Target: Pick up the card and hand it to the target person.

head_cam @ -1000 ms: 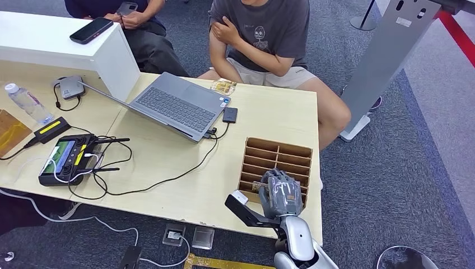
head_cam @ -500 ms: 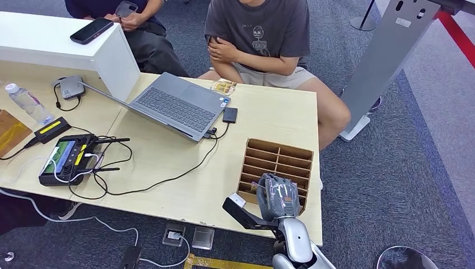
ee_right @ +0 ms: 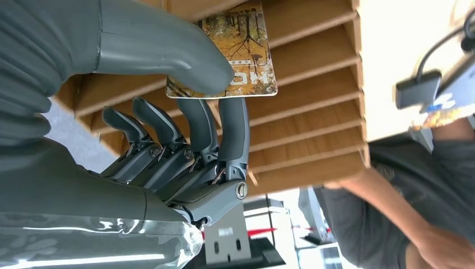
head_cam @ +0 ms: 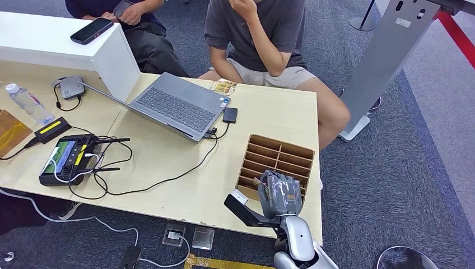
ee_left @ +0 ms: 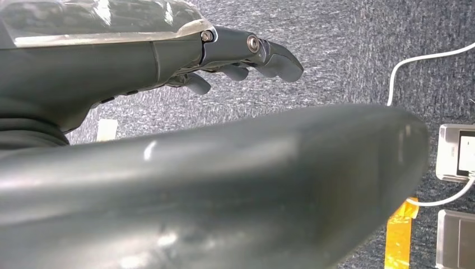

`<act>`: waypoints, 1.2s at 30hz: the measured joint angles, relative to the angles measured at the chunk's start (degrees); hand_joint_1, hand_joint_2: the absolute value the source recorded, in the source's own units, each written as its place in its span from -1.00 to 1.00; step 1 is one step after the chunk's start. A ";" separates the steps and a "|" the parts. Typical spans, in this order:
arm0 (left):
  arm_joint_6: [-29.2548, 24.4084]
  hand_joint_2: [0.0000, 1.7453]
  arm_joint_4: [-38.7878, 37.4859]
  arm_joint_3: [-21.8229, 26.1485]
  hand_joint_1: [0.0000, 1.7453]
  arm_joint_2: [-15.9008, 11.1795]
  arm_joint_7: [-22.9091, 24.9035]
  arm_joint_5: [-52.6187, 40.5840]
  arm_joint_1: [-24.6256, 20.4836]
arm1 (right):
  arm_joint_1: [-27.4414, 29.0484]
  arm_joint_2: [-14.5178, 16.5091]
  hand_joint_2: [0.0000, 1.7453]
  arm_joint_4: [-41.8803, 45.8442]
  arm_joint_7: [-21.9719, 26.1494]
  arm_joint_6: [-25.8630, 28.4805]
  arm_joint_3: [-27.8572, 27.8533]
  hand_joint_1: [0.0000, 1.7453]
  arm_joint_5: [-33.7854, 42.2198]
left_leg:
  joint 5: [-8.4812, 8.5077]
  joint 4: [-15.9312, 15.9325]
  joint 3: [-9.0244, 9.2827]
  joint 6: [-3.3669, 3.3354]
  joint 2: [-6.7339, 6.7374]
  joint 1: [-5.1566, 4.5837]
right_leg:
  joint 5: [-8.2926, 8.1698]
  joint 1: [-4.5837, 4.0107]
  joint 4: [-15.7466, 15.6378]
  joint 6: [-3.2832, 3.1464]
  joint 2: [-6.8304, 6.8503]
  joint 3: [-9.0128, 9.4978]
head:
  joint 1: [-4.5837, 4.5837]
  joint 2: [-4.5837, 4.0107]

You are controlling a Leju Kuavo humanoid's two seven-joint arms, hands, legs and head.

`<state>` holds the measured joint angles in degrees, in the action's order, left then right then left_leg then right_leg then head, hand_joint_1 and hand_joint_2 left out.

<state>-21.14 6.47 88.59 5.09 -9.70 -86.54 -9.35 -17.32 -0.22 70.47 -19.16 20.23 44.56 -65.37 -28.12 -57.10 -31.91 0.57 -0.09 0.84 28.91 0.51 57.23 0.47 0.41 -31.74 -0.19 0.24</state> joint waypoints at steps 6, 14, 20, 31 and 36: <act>-0.25 -1.00 0.00 0.00 -1.00 0.00 0.01 0.19 0.01 | -0.96 -1.34 1.00 5.54 -0.01 -3.18 -0.50 0.91 -1.43 | 0.00 0.00 -0.01 0.00 0.00 0.00 | 0.00 0.00 0.00 0.00 0.00 -0.01 | 0.01 0.00; -0.48 -1.00 0.00 0.00 -1.00 0.00 0.02 0.75 0.02 | -3.41 -3.00 1.00 14.20 0.52 -6.96 -1.49 0.88 0.03 | 0.00 0.00 -0.01 0.00 0.00 0.00 | 0.00 0.00 0.00 0.00 0.00 -0.02 | 0.00 0.00; -0.48 -1.00 0.00 0.00 -1.00 0.00 0.02 0.77 0.02 | -6.15 -4.07 1.00 19.66 1.32 -7.15 -1.73 0.79 1.03 | 0.00 0.00 -0.02 0.00 0.00 0.00 | 0.00 0.00 0.01 0.00 0.00 -0.02 | 0.01 0.00; 0.14 -1.00 0.00 -0.02 -1.00 0.00 -0.30 0.22 0.00 | -12.76 -4.23 1.00 21.56 3.55 -3.43 -2.51 0.82 10.60 | 0.00 0.00 -0.03 0.00 0.00 0.00 | 0.00 0.00 0.02 0.00 0.00 -0.01 | -0.02 0.00; 0.89 -1.00 0.00 -0.05 -1.00 0.00 -0.87 -1.42 -0.03 | -15.97 -4.05 1.00 17.20 3.73 2.37 -3.97 0.78 14.74 | 0.00 0.00 -0.04 0.00 -0.01 0.00 | 0.00 0.00 0.02 0.00 0.00 -0.01 | 0.01 0.00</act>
<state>-20.26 6.47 88.54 5.09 -10.58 -87.96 -9.38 -33.29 -4.27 87.67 -15.43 22.60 40.58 -50.63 -28.11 -57.11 -31.96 0.56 -0.10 0.84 28.91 0.51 57.25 0.47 0.42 -31.75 -0.19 0.24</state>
